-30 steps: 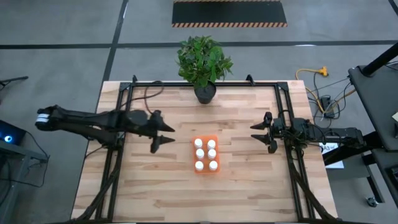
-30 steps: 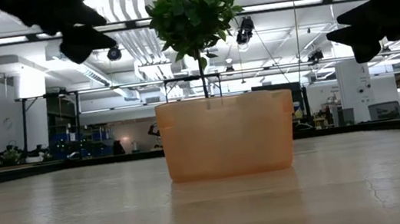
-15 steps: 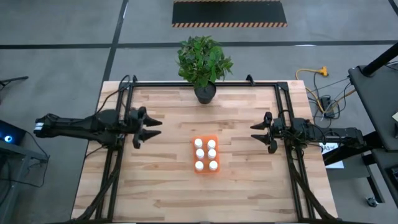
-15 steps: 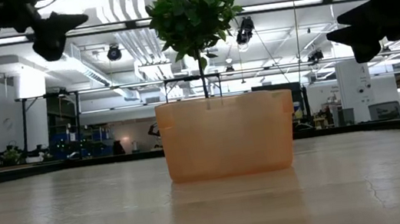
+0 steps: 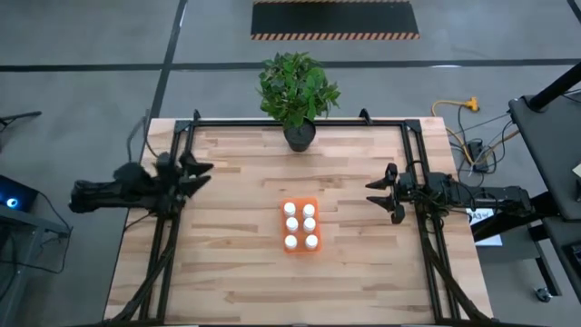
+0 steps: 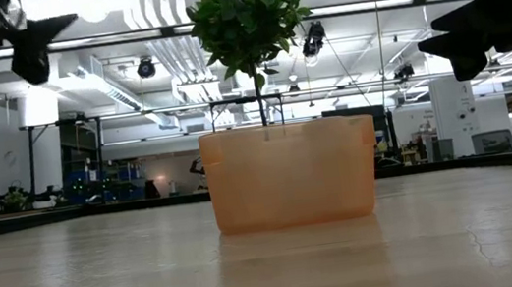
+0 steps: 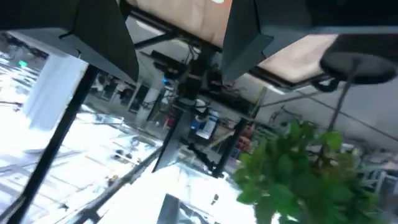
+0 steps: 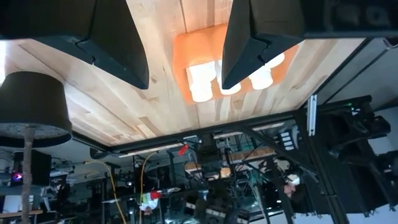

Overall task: Pick and place pill bottles into a basket
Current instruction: Return to Home Position

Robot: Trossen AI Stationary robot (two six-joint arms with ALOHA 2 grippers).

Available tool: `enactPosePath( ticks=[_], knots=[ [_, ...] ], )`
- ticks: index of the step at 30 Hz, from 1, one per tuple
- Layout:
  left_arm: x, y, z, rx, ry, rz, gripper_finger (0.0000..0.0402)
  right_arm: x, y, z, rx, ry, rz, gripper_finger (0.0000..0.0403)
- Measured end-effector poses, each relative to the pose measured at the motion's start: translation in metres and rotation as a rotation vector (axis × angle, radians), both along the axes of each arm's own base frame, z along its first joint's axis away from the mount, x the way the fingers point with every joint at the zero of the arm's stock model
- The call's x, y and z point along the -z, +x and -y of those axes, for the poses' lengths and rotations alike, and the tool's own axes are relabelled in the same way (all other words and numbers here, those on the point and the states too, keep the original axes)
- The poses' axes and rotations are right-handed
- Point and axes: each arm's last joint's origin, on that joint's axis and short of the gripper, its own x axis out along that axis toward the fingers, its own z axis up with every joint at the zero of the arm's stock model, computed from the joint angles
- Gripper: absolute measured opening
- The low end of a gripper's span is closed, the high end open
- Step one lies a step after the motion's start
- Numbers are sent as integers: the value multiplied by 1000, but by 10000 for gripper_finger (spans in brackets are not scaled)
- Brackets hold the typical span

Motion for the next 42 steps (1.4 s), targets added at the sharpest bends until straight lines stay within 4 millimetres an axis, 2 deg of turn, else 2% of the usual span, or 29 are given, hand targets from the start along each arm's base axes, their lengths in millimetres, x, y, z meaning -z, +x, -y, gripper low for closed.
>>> enactPosePath(
  ticks=[3, 8, 12, 16, 19, 21, 31, 36, 42],
  knots=[
    [-11, -2, 1, 19, 4, 85, 212, 0, 0, 0, -1, 1, -2, 192],
    [-11, -1, 1, 10, 34, 110, 212, 0, 0, 0, -1, 1, -4, 192],
    [-12, -4, 0, -27, 64, 256, 212, 0, 0, 0, -3, 1, -5, 192],
    [-1, -2, 1, -1, 77, 378, 212, 1, 1, 0, 0, 1, -10, 192],
    [17, 1, 2, 28, 79, 423, 212, 1, 1, 0, -1, 1, -14, 192],
    [17, 0, 2, 51, 75, 436, 212, 1, 1, 0, -1, 1, -13, 192],
    [36, 13, 7, 178, 130, 223, 212, 1, 1, 0, -3, 1, -15, 192],
    [50, 19, 7, 179, 151, 62, 212, 1, 1, 0, -2, 1, -15, 192],
    [62, 22, 7, 159, 259, -70, 212, 1, 1, 0, -2, 1, -15, 192]
  ],
)
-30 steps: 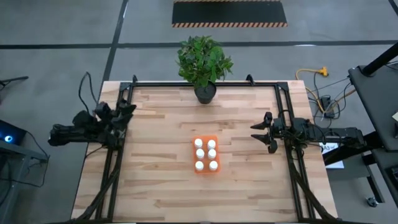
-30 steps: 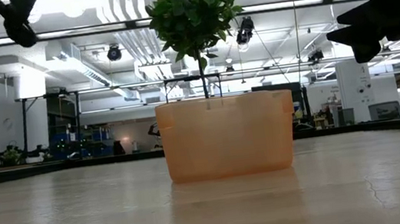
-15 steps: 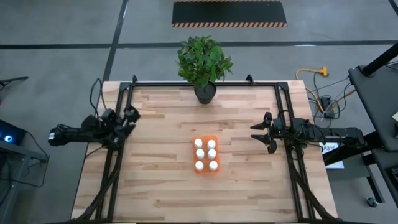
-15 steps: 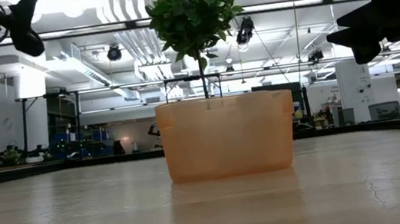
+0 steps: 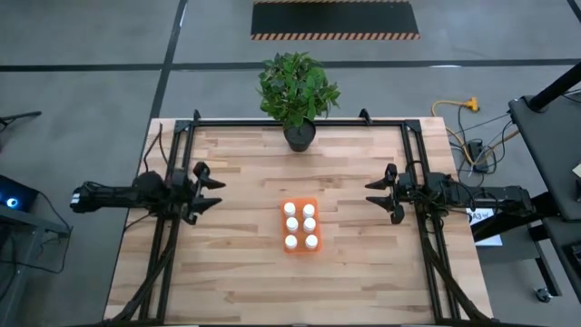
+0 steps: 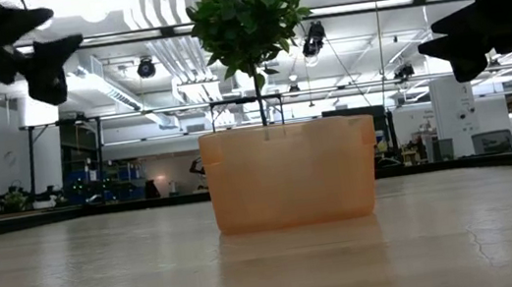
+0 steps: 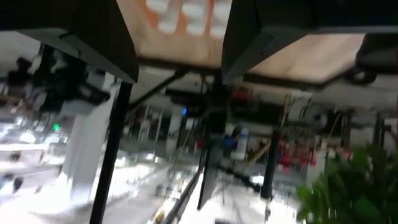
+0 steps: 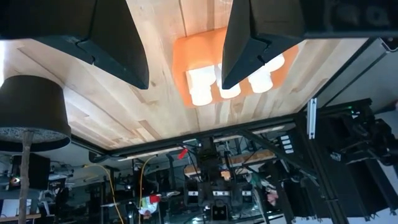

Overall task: Pick and place pill bottles into a basket
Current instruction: Return to Home Position

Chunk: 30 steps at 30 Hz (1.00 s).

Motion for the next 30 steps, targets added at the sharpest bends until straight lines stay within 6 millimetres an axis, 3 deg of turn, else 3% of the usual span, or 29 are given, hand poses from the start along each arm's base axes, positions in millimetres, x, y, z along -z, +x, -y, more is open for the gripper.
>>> enactPosePath(
  ticks=[8, 30],
  knots=[
    [20, 2, 0, -5, 3, -206, 212, 0, 0, 0, 0, 0, 0, 192],
    [23, 6, 0, 9, 4, -251, 212, 0, 0, 0, 0, 0, 0, 192]
  ],
)
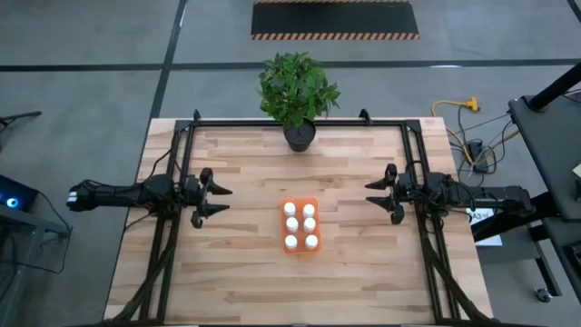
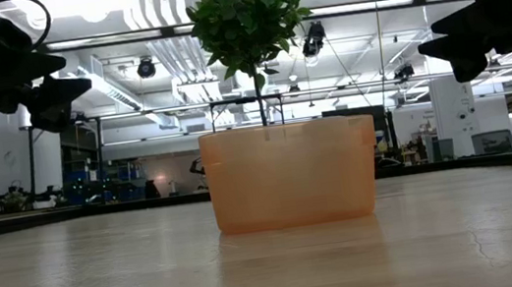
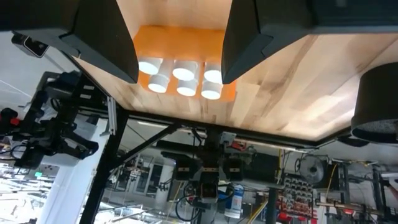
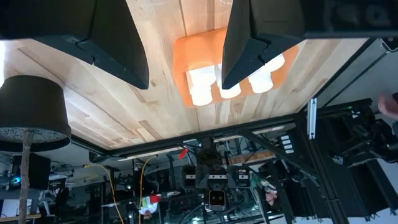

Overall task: Pick and place pill bottles into a basket
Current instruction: Return to Home Position

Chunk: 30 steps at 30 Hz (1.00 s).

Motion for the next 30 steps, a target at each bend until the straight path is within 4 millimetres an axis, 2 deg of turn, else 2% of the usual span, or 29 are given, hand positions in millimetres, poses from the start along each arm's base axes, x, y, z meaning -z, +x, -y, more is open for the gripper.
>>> enactPosePath(
  ticks=[30],
  knots=[
    [1, 1, 0, 2, 0, -7, 212, 0, 0, 0, 0, 0, 0, 192]
  ],
)
